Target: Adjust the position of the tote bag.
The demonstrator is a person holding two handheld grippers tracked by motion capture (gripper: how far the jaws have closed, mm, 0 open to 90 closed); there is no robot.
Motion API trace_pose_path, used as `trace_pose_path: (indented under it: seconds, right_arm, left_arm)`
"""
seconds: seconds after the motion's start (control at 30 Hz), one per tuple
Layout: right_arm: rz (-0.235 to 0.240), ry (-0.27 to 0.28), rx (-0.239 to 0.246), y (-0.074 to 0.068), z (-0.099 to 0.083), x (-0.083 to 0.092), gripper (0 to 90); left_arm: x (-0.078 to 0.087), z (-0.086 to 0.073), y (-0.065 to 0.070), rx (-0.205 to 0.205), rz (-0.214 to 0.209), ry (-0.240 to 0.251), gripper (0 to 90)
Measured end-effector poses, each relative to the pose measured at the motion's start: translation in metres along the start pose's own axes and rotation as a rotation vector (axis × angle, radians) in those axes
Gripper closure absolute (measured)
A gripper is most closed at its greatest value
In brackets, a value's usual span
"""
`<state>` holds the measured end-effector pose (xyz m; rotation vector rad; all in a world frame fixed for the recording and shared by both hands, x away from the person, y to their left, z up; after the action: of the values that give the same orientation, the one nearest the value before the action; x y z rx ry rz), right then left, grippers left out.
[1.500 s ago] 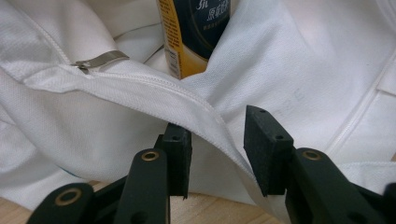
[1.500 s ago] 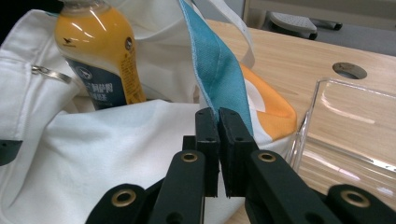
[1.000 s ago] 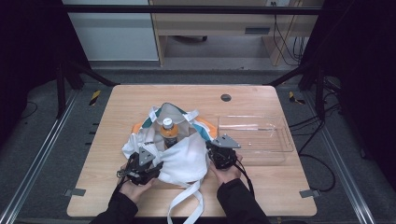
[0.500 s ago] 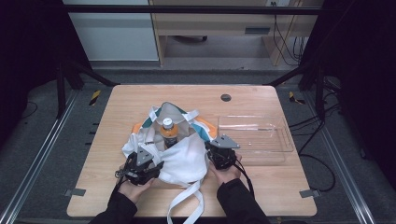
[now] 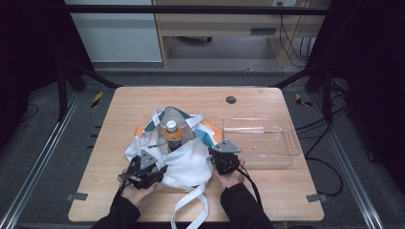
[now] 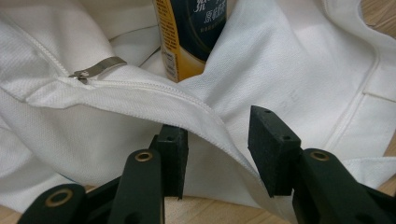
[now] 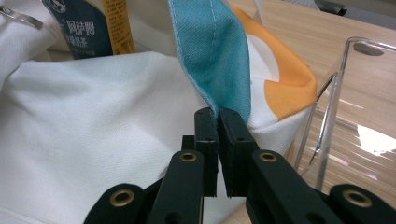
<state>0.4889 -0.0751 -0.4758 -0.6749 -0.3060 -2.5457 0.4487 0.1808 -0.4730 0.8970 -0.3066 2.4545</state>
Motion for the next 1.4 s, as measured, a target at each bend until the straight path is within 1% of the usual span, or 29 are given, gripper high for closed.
trace_pose_path:
  seconds: [0.07,0.13,0.2,0.33,0.37,0.5,0.6,0.67,0.73,0.83,0.93,1.0,1.07,1.1,1.13,1.3,1.4]
  right_arm:
    - [0.001,-0.005,0.002,0.0,-0.002,-0.002,86.3]
    - [0.004,-0.011,-0.009,0.0,-0.004,-0.003,86.3]
    - [0.003,-0.011,-0.011,0.001,-0.006,-0.004,86.3]
    - [0.011,-0.009,-0.013,-0.001,-0.005,-0.003,86.0]
    - [0.014,-0.008,-0.021,0.0,-0.004,-0.003,85.9]
    - [0.034,0.026,-0.026,0.0,0.0,0.002,84.4]
    - [0.048,0.058,-0.028,-0.001,0.003,0.007,82.3]
    - [0.061,0.082,-0.029,-0.001,0.007,0.011,80.8]
    - [0.068,0.101,-0.019,-0.001,0.01,0.015,79.1]
    - [0.079,0.126,-0.025,0.0,0.012,0.021,76.5]
    - [0.089,0.144,-0.025,0.002,0.014,0.026,73.6]
    - [0.097,0.157,-0.034,0.005,0.016,0.03,70.9]
    - [0.102,0.163,-0.029,0.007,0.017,0.033,68.8]
    - [0.104,0.168,-0.029,0.008,0.018,0.036,67.4]
    - [0.107,0.17,-0.024,0.009,0.018,0.038,66.5]
    - [0.118,0.184,-0.028,0.02,0.014,0.049,60.7]
    - [0.129,0.192,-0.026,0.025,0.012,0.057,55.7]
  left_arm:
    - [0.0,0.0,0.0,-0.001,0.0,0.0,57.6]
    - [0.0,0.0,0.0,-0.001,0.001,0.001,57.6]
    - [0.0,0.0,0.0,-0.002,0.0,-0.001,57.6]
    - [0.0,0.0,0.0,0.0,0.0,0.002,57.4]
    - [0.0,0.0,0.0,0.002,-0.001,0.005,57.2]
    - [0.003,0.001,-0.001,0.009,-0.006,0.018,55.8]
    - [0.007,0.003,-0.002,0.022,-0.018,0.045,54.5]
    - [0.011,0.005,-0.003,0.024,-0.024,0.055,53.7]
    - [0.014,0.007,-0.003,0.032,-0.032,0.077,53.1]
    - [0.019,0.009,-0.003,0.036,-0.047,0.105,50.4]
    - [0.025,0.012,-0.002,0.027,-0.054,0.126,48.9]
    - [0.031,0.015,-0.002,0.032,-0.057,0.148,48.4]
    - [0.035,0.018,-0.002,0.027,-0.059,0.166,48.0]
    - [0.037,0.019,-0.002,0.033,-0.06,0.18,47.8]
    - [0.039,0.02,-0.003,0.03,-0.062,0.186,47.6]
    - [0.047,0.027,-0.006,0.034,-0.062,0.226,45.9]
    - [0.05,0.03,-0.007,0.034,-0.065,0.243,44.6]
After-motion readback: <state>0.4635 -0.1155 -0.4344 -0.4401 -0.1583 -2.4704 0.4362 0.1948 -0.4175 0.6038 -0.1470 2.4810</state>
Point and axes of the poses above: each handheld gripper's, and its own axes: x roughly backward along the jaws, z roughly out of its top, y roughly to its right, the point moved 2 cm from there along -x, roughly forward along the jaws, and after that the axes turned 2 degrees about x, right-handed, at the moved point
